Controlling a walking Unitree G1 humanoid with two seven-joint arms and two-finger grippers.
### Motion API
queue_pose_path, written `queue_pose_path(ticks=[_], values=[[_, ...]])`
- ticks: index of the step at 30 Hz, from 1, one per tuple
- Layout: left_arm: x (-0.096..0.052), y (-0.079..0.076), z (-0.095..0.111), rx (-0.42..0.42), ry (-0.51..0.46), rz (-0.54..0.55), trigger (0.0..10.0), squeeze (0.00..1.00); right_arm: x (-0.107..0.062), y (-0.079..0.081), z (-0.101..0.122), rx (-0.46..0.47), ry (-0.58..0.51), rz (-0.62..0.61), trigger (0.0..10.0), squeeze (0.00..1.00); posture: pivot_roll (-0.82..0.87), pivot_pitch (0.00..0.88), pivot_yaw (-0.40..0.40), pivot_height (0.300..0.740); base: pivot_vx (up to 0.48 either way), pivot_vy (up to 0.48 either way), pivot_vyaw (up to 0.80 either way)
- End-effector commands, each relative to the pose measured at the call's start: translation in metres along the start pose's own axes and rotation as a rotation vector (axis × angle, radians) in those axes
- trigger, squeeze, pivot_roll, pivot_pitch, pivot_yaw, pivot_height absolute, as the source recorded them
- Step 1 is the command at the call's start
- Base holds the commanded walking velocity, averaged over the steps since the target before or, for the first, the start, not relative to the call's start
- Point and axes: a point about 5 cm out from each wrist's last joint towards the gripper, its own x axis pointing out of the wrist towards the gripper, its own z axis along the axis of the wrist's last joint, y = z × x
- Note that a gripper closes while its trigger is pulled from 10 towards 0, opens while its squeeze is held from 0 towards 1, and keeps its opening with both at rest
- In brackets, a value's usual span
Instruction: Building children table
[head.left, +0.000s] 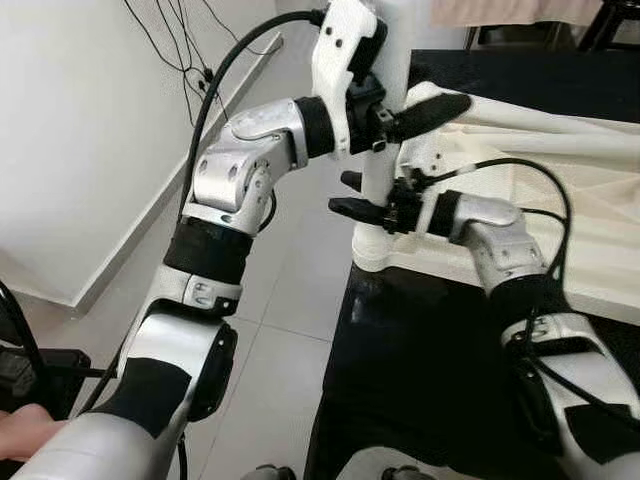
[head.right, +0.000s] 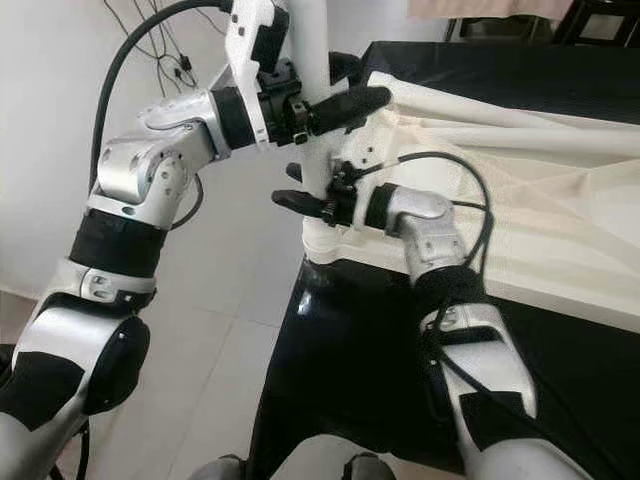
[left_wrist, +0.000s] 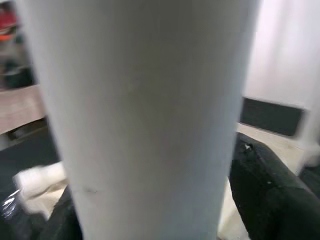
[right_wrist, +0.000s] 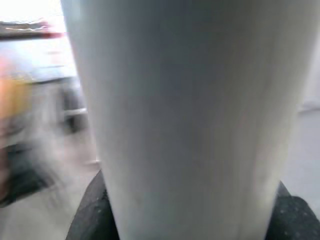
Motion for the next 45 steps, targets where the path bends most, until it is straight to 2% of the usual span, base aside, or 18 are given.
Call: queue_pose_path(ticks=[1,2,3,5,11,12,18,26,27,33,34,35,36,38,40,43,44,45], values=[[0.016,-0.011,0.012,0.020,-0.019,-0.067,10.0,0.00,-0.028,0.046,-0.061,0.167,0.293,-0.267,0.0,0.00,-0.01,0.160,0.062,0.740,0.000,0.000,0.00],[0.016,-0.011,0.012,0.020,-0.019,-0.067,10.0,0.00,-0.028,0.046,-0.061,0.167,0.293,-0.267,0.0,0.00,-0.01,0.160,0.062,0.740,0.000,0.000,0.00],[0.014,-0.006,0.014,0.022,-0.019,-0.045,10.0,0.00,-0.040,0.063,-0.067,0.217,0.309,-0.283,0.0,0.00,-0.01,0.154,0.064,0.740,0.000,0.000,0.00],[0.013,-0.003,0.017,0.030,-0.021,-0.029,10.0,0.00,-0.042,0.068,-0.066,0.233,0.287,-0.279,0.0,0.00,-0.01,0.150,0.066,0.740,0.000,0.000,0.00],[0.013,-0.002,0.020,0.041,-0.025,-0.022,9.6,0.00,-0.036,0.056,-0.061,0.187,0.235,-0.324,0.0,0.00,-0.03,0.138,0.065,0.740,0.000,0.000,0.00],[0.014,-0.004,0.021,0.039,-0.029,-0.040,0.0,0.00,-0.033,0.053,-0.056,0.182,0.220,-0.356,0.0,0.00,-0.03,0.134,0.066,0.740,0.000,0.000,0.00],[0.016,-0.008,0.018,0.028,-0.024,-0.072,0.0,0.00,-0.041,0.060,-0.045,0.207,0.243,-0.450,0.0,0.00,-0.03,0.133,0.073,0.740,0.000,0.000,0.00],[0.017,-0.011,0.015,0.027,-0.013,-0.104,0.0,0.00,-0.040,0.059,-0.043,0.218,0.226,-0.449,0.0,0.00,-0.03,0.125,0.079,0.740,0.000,0.000,0.00],[0.018,-0.012,0.015,0.030,-0.013,-0.113,0.0,0.00,-0.039,0.058,-0.042,0.222,0.218,-0.443,9.8,0.00,-0.03,0.123,0.082,0.740,0.000,0.000,0.00],[0.022,-0.020,0.014,0.046,-0.010,-0.180,0.0,0.00,-0.025,0.044,-0.026,0.227,0.132,-0.383,10.0,0.00,-0.03,0.115,0.087,0.740,0.000,0.000,0.00],[0.022,-0.023,0.013,0.060,-0.004,-0.206,0.0,0.00,-0.019,0.040,-0.016,0.218,0.068,-0.283,10.0,1.00,-0.03,0.110,0.091,0.740,0.000,0.000,0.00],[0.023,-0.026,0.012,0.071,0.001,-0.226,0.0,0.00,-0.014,0.037,-0.007,0.209,0.020,-0.209,10.0,1.00,-0.03,0.110,0.091,0.740,0.000,0.000,0.00],[0.023,-0.026,0.012,0.071,0.001,-0.226,0.0,0.00,-0.014,0.037,-0.007,0.209,0.020,-0.209,10.0,1.00,-0.03,0.110,0.091,0.740,0.000,0.000,0.00],[0.025,-0.032,0.008,0.095,0.011,-0.274,0.0,0.00,-0.003,0.029,0.018,0.156,-0.077,0.014,10.0,1.00,-0.03,0.106,0.093,0.740,0.000,0.000,0.00],[0.025,-0.033,0.008,0.096,0.012,-0.279,0.0,0.00,-0.002,0.028,0.020,0.147,-0.082,0.036,10.0,1.00,-0.03,0.106,0.093,0.740,0.000,0.000,0.00],[0.027,-0.037,0.005,0.098,0.016,-0.295,0.0,0.00,0.004,0.024,0.032,0.064,-0.096,0.150,10.0,1.00,-0.03,0.104,0.095,0.740,0.000,0.000,0.00],[0.028,-0.040,0.003,0.096,0.017,-0.302,0.0,0.00,0.008,0.021,0.037,0.005,-0.088,0.198,10.0,0.80,-0.03,0.106,0.094,0.740,0.000,0.000,0.00],[0.028,-0.042,0.002,0.090,0.015,-0.305,0.0,0.00,0.011,0.020,0.042,-0.046,-0.085,0.262,10.0,0.00,-0.03,0.106,0.093,0.740,0.000,0.000,0.00]])
